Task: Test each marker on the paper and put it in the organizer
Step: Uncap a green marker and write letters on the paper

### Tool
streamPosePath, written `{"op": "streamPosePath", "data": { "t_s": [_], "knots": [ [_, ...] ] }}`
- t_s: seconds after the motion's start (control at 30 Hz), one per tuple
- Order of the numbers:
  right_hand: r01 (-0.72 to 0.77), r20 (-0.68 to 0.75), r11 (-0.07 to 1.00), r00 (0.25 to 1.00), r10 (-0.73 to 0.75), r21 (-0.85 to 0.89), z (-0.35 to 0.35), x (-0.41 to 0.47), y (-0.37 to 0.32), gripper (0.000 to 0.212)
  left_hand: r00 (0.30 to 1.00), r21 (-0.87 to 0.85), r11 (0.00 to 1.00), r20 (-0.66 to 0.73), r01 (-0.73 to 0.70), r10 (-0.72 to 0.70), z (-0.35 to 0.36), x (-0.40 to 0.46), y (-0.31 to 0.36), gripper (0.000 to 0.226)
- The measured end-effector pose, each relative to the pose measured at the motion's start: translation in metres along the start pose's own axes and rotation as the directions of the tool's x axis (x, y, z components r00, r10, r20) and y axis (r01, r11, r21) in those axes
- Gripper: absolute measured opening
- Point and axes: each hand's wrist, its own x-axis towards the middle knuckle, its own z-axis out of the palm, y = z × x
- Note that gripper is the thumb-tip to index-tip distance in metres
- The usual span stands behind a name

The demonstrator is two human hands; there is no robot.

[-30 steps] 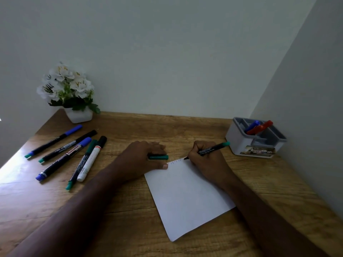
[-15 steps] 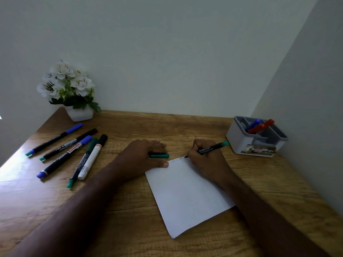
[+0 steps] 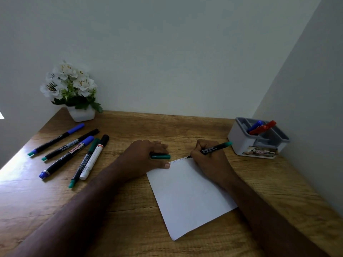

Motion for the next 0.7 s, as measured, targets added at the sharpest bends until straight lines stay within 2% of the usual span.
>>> {"op": "streamPosePath", "data": {
  "t_s": [0.7],
  "knots": [
    [0.010, -0.007, 1.000, 1.000, -0.010, -0.007, 0.0012, -0.0001, 0.0000, 0.030, 1.000, -0.006, 1.000, -0.008, -0.005, 0.005, 0.0000, 0.0000, -0.0003, 0.054]
  ]
}}
